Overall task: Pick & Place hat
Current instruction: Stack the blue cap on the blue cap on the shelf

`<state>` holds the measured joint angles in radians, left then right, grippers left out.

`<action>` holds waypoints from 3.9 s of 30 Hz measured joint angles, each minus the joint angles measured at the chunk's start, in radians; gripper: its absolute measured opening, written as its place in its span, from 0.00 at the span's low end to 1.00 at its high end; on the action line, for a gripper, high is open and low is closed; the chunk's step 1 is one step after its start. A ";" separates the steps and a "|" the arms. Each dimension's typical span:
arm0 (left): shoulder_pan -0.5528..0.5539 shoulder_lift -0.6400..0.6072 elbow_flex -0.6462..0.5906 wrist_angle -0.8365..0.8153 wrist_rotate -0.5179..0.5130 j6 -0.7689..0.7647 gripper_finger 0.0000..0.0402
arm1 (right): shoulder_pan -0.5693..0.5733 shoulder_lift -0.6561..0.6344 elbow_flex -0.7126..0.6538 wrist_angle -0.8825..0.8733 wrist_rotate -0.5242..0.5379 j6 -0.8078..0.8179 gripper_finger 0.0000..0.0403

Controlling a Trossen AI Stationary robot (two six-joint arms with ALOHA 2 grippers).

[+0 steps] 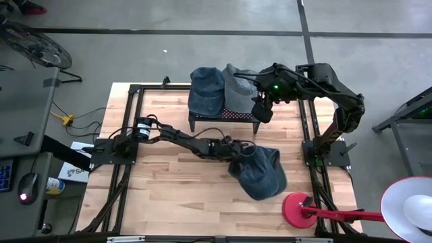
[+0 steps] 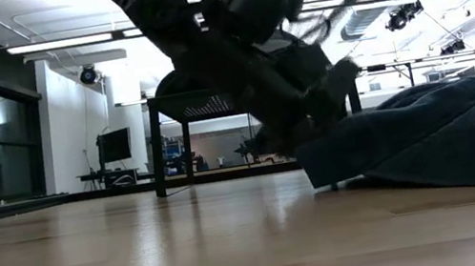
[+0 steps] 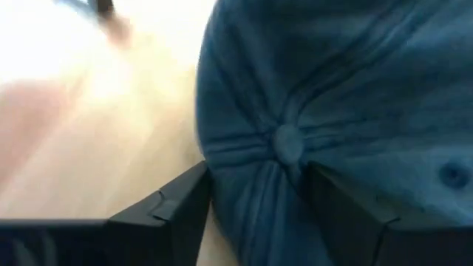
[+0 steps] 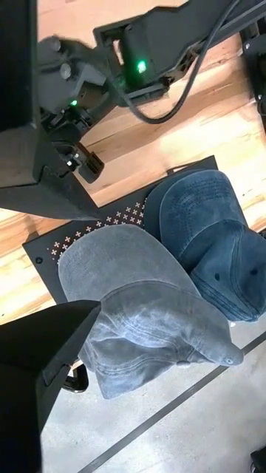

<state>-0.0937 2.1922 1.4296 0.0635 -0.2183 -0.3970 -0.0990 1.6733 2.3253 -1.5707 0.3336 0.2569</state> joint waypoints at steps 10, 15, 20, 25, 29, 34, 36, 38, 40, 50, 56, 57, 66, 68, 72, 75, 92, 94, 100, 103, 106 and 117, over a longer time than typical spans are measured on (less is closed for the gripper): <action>-0.001 0.015 -0.001 -0.012 -0.005 -0.030 0.31 | 0.000 0.000 0.000 0.000 0.003 0.003 0.45; 0.000 0.013 -0.001 -0.032 -0.003 -0.069 0.07 | 0.000 0.000 0.000 0.000 0.004 0.003 0.45; -0.013 -0.013 -0.002 -0.078 0.004 -0.079 0.02 | 0.000 0.000 0.000 0.000 0.004 -0.001 0.45; -0.037 -0.084 -0.003 -0.152 -0.006 -0.069 0.01 | 0.000 0.000 0.000 0.000 0.005 -0.014 0.45; -0.059 -0.165 -0.003 -0.224 -0.027 -0.035 0.01 | -0.001 0.000 0.000 0.000 0.007 -0.029 0.45; -0.073 -0.271 -0.001 -0.315 -0.029 -0.028 0.00 | -0.001 0.000 0.000 0.000 0.008 -0.039 0.45; -0.077 -0.320 -0.003 -0.377 -0.032 -0.026 0.00 | -0.001 0.000 0.000 0.000 0.008 -0.048 0.45; -0.079 -0.365 -0.001 -0.393 -0.031 -0.017 0.00 | -0.001 0.000 0.000 0.000 0.008 -0.055 0.45; -0.080 -0.412 -0.003 -0.431 -0.023 0.002 0.00 | -0.001 0.000 0.000 0.000 0.009 -0.056 0.45; -0.103 -0.672 -0.002 -0.553 0.028 0.046 0.00 | -0.001 0.000 0.000 0.002 0.039 -0.074 0.45; -0.118 -0.778 0.069 -0.677 0.072 0.101 0.00 | -0.001 0.000 0.000 0.006 0.062 -0.076 0.45; -0.118 -0.786 0.097 -0.704 0.094 0.116 0.00 | -0.001 0.000 0.000 0.008 0.066 -0.076 0.45; -0.104 -0.796 0.402 -1.016 0.258 0.313 0.00 | -0.001 0.000 0.000 0.060 0.080 -0.055 0.45; -0.090 -0.798 0.465 -1.066 0.292 0.349 0.00 | -0.001 0.000 0.000 0.086 0.061 -0.062 0.45; -0.055 -0.798 0.571 -1.128 0.351 0.424 0.00 | 0.002 0.000 0.000 0.173 -0.048 -0.137 0.45; -0.030 -0.798 0.628 -1.177 0.385 0.472 0.00 | 0.002 0.000 0.000 0.248 -0.122 -0.199 0.45; 0.096 -0.797 0.673 -1.227 0.531 0.595 0.00 | 0.002 0.066 0.000 0.449 -0.303 -0.284 0.45; 0.110 -0.797 0.673 -1.227 0.531 0.615 0.00 | 0.002 0.074 -0.001 0.455 -0.300 -0.284 0.45; 0.189 -0.797 0.673 -1.226 0.566 0.689 0.00 | 0.002 0.075 -0.001 0.460 -0.263 -0.284 0.45; 0.241 -0.794 0.673 -1.226 0.639 0.732 0.00 | 0.002 0.075 -0.001 0.460 -0.257 -0.284 0.45; 0.296 -0.787 0.673 -1.226 0.704 0.762 0.00 | 0.002 0.075 -0.001 0.460 -0.248 -0.278 0.45; 0.546 -0.748 0.673 -1.213 1.028 0.883 0.00 | 0.002 0.075 -0.001 0.460 -0.190 -0.248 0.45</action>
<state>0.4520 1.4446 2.1029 -1.1492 0.8096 0.4861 -0.0975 1.7485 2.3245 -1.1103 0.1441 0.0084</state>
